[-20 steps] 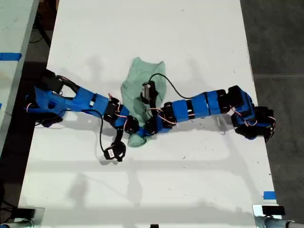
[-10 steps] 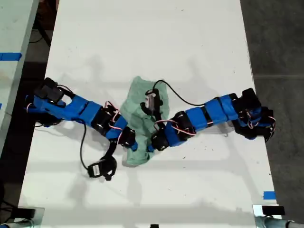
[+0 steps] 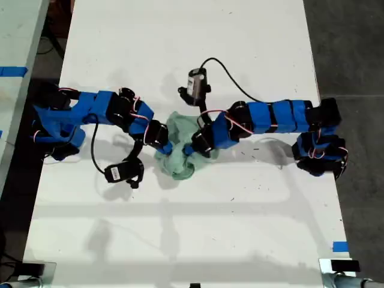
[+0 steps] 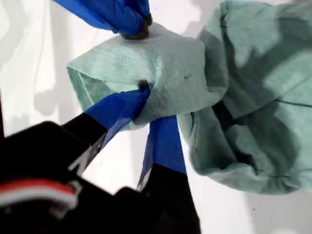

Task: Fold t shirt

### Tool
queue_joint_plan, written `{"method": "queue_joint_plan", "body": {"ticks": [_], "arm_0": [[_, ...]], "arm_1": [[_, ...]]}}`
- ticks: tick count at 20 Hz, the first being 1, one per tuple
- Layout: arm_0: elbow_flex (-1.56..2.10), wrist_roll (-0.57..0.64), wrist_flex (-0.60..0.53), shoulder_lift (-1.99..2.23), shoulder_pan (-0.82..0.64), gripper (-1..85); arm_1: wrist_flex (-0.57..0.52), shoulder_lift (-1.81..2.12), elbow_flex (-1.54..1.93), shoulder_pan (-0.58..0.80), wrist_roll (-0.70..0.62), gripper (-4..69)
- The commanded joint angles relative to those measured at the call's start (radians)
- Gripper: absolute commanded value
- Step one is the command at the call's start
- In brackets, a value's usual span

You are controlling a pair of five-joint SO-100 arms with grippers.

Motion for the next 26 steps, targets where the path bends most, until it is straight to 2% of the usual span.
{"method": "queue_joint_plan", "body": {"ticks": [1,3,6,8,9,11,14,17,20,23,24,25,26], "arm_0": [[-0.026,0.046,0.000,0.002,-0.080,3.5],[-0.025,0.064,0.005,-0.012,-0.124,14.0],[0.000,0.094,0.021,-0.017,-0.184,16.5],[0.046,0.144,0.025,-0.061,-0.250,18.0],[0.055,0.187,0.029,-0.114,-0.288,19.0],[0.054,0.256,0.037,-0.225,-0.368,19.7],[0.121,0.282,0.040,-0.181,-0.436,19.3],[0.276,0.276,0.041,0.115,-0.474,18.2],[0.471,0.204,0.041,0.551,-0.453,16.0],[0.634,-0.029,0.037,0.876,-0.222,12.9],[0.690,-0.138,0.031,0.904,-0.115,9.5],[0.744,-0.233,0.018,0.900,-0.018,6.0],[0.801,-0.299,-0.003,0.887,0.048,0.4]], "arm_1": [[0.012,0.075,0.008,0.081,-0.046,0.5],[0.032,0.054,0.035,0.140,-0.060,0.5],[0.081,-0.014,0.094,0.230,-0.055,2.6],[0.121,-0.103,0.089,0.285,-0.060,35.2],[0.146,-0.160,0.061,0.310,-0.077,44.1],[0.224,-0.245,0.012,0.373,-0.094,47.5],[0.376,-0.209,0.041,0.430,-0.087,50.0],[0.426,0.023,0.158,0.426,-0.089,49.5],[0.437,0.330,0.333,0.344,-0.031,46.5],[0.420,0.712,0.627,0.206,0.129,41.9],[0.388,0.848,0.749,0.147,0.189,36.7],[0.336,0.985,0.874,0.086,0.238,28.5],[0.282,1.118,1.012,0.029,0.284,25.5]]}}
